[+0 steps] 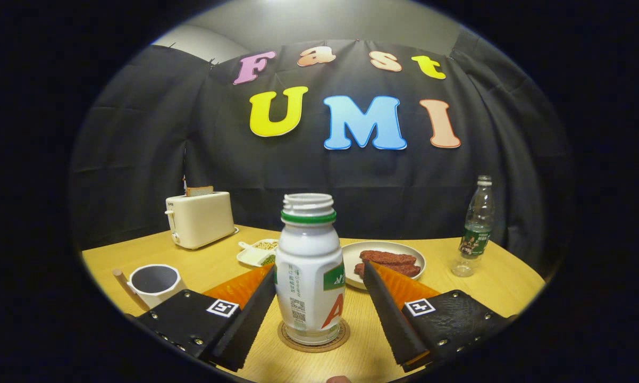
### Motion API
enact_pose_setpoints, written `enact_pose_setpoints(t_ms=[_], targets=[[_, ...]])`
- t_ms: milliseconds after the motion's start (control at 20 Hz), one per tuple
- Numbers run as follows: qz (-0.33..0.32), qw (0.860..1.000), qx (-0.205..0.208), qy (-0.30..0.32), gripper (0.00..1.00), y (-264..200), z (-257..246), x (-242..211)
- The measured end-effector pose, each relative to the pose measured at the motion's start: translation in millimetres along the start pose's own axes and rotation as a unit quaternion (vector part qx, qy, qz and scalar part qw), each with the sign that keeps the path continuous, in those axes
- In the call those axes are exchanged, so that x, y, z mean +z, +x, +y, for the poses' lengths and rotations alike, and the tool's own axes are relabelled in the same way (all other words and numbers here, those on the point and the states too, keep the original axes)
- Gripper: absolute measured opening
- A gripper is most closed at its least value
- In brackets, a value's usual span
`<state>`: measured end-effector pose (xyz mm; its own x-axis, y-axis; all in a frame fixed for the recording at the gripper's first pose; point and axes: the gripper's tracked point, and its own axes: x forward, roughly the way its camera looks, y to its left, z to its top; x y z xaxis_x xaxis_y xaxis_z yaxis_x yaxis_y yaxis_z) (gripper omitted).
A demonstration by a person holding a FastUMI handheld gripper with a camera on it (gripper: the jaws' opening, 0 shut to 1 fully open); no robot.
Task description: Take the bottle from table, then pour the juice into the cup, finally place the bottle on the coaster
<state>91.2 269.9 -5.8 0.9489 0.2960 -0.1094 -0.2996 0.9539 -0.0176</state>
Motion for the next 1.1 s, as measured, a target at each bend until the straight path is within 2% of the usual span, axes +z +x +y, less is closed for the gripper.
enact_pose_setpoints(t_ms=[150, 700, 950, 1100], targets=[[-0.028, 1.000, 0.000, -0.007, 0.98, -30.1, -2.0, 30.5], [-0.068, 0.996, -0.053, -0.024, 0.98, -116.1, -37.5, 143.1], [-0.080, 0.994, -0.064, -0.035, 0.98, -135.6, -49.8, 155.0], [-0.070, 0.995, -0.062, -0.034, 0.98, -143.2, -56.0, 126.6]])
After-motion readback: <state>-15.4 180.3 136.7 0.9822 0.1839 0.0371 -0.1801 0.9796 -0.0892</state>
